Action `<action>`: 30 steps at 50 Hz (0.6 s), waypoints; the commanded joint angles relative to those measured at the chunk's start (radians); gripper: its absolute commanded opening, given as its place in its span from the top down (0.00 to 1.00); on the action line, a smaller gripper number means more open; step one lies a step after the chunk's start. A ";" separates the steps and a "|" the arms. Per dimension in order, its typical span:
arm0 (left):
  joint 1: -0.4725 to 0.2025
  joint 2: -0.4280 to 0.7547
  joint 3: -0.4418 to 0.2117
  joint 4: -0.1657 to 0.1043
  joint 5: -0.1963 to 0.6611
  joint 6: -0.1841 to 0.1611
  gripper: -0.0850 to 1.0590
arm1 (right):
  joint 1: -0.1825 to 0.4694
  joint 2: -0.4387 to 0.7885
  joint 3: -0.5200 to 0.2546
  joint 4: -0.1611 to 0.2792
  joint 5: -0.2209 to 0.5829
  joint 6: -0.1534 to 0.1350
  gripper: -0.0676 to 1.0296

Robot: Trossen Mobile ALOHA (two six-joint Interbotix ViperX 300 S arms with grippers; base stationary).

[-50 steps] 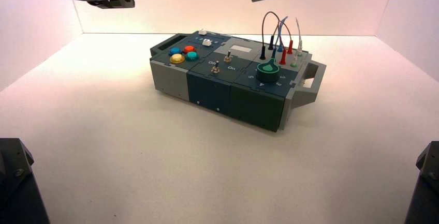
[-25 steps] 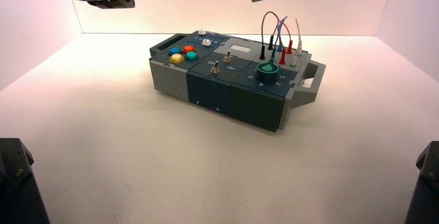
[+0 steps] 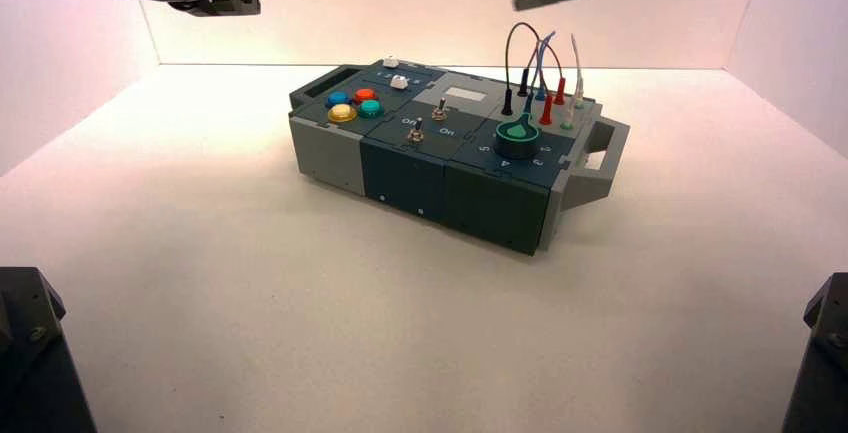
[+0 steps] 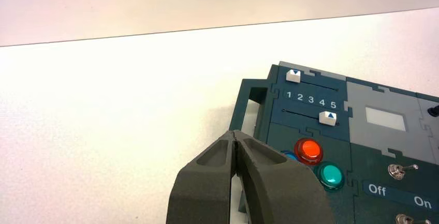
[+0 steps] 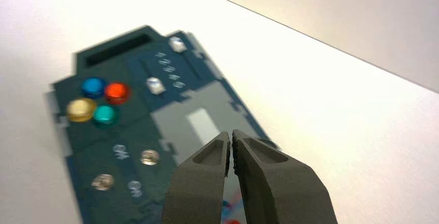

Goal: Move the right gripper to the right.

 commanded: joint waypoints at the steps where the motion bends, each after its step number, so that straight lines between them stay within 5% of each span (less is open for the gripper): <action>1: 0.000 -0.018 -0.018 0.003 -0.006 0.003 0.95 | -0.058 -0.038 0.003 0.000 -0.009 0.000 0.91; 30: 0.000 -0.023 -0.017 0.003 -0.005 0.003 0.95 | -0.331 -0.296 0.141 0.003 -0.031 0.002 0.93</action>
